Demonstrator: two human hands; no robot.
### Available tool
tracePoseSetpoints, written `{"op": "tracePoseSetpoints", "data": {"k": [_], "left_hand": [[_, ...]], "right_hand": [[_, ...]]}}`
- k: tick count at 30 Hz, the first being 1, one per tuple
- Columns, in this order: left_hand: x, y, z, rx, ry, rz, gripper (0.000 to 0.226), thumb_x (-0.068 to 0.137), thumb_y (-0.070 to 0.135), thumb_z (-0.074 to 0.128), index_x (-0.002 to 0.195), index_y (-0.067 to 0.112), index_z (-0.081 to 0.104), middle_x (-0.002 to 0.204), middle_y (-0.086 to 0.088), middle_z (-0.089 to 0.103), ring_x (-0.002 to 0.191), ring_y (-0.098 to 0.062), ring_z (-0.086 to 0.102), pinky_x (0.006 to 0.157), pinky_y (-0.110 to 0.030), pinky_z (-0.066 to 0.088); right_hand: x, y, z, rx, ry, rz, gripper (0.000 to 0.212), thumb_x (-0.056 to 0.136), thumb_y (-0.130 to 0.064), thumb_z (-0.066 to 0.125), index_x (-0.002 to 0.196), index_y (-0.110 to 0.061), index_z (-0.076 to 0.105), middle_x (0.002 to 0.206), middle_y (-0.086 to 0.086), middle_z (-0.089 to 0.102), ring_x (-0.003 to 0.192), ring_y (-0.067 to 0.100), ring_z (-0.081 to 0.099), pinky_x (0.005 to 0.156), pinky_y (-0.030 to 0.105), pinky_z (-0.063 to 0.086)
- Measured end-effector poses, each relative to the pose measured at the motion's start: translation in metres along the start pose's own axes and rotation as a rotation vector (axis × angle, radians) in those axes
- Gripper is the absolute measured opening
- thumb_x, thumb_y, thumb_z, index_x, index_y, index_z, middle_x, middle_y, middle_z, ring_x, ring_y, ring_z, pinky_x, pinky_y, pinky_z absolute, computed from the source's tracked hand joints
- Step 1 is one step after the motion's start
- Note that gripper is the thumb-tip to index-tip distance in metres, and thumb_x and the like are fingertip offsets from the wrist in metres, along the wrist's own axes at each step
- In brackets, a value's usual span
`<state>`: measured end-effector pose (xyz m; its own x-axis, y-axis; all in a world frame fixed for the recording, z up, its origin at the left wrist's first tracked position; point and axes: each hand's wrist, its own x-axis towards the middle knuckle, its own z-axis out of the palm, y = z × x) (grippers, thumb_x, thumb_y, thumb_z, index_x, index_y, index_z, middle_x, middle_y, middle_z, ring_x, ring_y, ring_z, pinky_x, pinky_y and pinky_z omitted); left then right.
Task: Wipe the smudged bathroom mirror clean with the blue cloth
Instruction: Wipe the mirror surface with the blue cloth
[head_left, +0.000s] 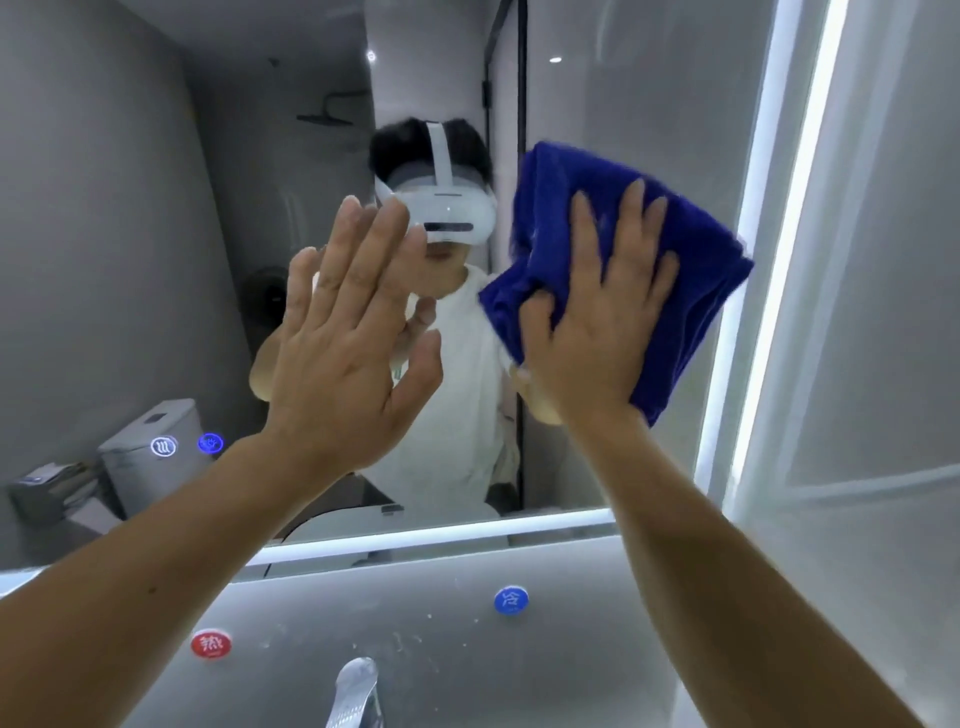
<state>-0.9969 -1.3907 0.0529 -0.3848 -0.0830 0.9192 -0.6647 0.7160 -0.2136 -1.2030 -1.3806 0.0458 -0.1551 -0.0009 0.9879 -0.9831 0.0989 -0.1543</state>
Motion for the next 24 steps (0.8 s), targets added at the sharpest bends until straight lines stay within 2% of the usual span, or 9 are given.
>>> {"op": "tracePoseSetpoints", "data": {"k": [3,7,11,13,15,17,20,24], "left_hand": [[-0.005,-0.005,0.001,0.005,-0.020,-0.014,0.063,0.097,0.035,0.031,0.152,0.005,0.027,0.162,-0.011,0.019,0.151,-0.028,0.009,0.121,-0.049,0.009],[-0.011,-0.009,0.005,0.019,-0.045,-0.007,0.062,0.098,0.036,0.029,0.153,0.006,0.026,0.162,-0.012,0.018,0.151,-0.027,0.007,0.122,-0.045,0.004],[-0.001,-0.014,0.003,0.040,-0.046,-0.007,0.062,0.099,0.038,0.027,0.154,0.009,0.023,0.163,-0.009,0.015,0.152,-0.024,0.004,0.122,-0.041,-0.002],[0.006,-0.014,0.001,0.040,-0.051,-0.007,0.063,0.100,0.040,0.025,0.155,0.012,0.019,0.164,-0.006,0.011,0.152,-0.021,0.000,0.122,-0.042,-0.002],[0.010,-0.014,0.001,0.041,-0.047,-0.003,0.063,0.100,0.041,0.025,0.156,0.014,0.017,0.164,-0.005,0.009,0.152,-0.020,-0.001,0.122,-0.044,-0.001],[0.012,-0.013,0.003,0.046,-0.039,0.002,0.063,0.100,0.041,0.026,0.156,0.015,0.017,0.165,-0.004,0.008,0.152,-0.020,-0.001,0.122,-0.045,-0.001],[0.014,-0.015,0.005,0.041,-0.032,0.000,0.063,0.100,0.040,0.030,0.156,0.016,0.016,0.165,-0.002,0.007,0.152,-0.021,-0.001,0.122,-0.046,0.000],[0.013,-0.018,0.007,0.045,-0.026,-0.001,0.063,0.100,0.040,0.031,0.156,0.017,0.016,0.165,-0.001,0.006,0.152,-0.021,0.000,0.122,-0.044,-0.001]], "right_hand": [[-0.081,-0.010,0.004,0.053,-0.129,-0.209,0.062,0.096,-0.040,0.037,0.153,-0.020,0.023,0.159,0.015,0.020,0.149,0.034,0.010,0.119,0.053,0.005],[-0.184,0.009,-0.004,0.006,-0.283,-0.470,0.056,0.094,-0.041,0.043,0.146,-0.024,0.036,0.155,0.010,0.028,0.149,0.029,0.013,0.119,0.051,0.007],[-0.186,0.044,-0.017,-0.063,-0.417,-0.724,0.067,0.087,-0.038,0.051,0.149,-0.025,0.032,0.152,0.005,0.032,0.148,0.026,0.014,0.121,0.047,0.004],[-0.154,0.054,-0.021,-0.019,-0.416,-0.812,0.062,0.087,-0.037,0.051,0.145,-0.025,0.035,0.152,0.004,0.031,0.147,0.025,0.014,0.121,0.045,0.001],[-0.113,0.054,-0.022,0.040,-0.358,-0.742,0.058,0.086,-0.034,0.051,0.141,-0.024,0.039,0.150,0.007,0.032,0.149,0.025,0.010,0.120,0.045,0.003],[-0.067,0.052,-0.022,0.077,-0.277,-0.606,0.055,0.089,-0.030,0.051,0.142,-0.022,0.039,0.152,0.009,0.031,0.148,0.027,0.014,0.120,0.046,0.004],[0.001,0.045,-0.019,0.070,-0.199,-0.433,0.060,0.088,-0.029,0.052,0.146,-0.019,0.037,0.157,0.011,0.027,0.147,0.030,0.015,0.120,0.047,0.004],[0.057,0.013,-0.010,0.051,-0.030,-0.117,0.060,0.089,-0.028,0.047,0.147,-0.017,0.040,0.158,0.013,0.027,0.147,0.033,0.017,0.119,0.049,0.010]]}}
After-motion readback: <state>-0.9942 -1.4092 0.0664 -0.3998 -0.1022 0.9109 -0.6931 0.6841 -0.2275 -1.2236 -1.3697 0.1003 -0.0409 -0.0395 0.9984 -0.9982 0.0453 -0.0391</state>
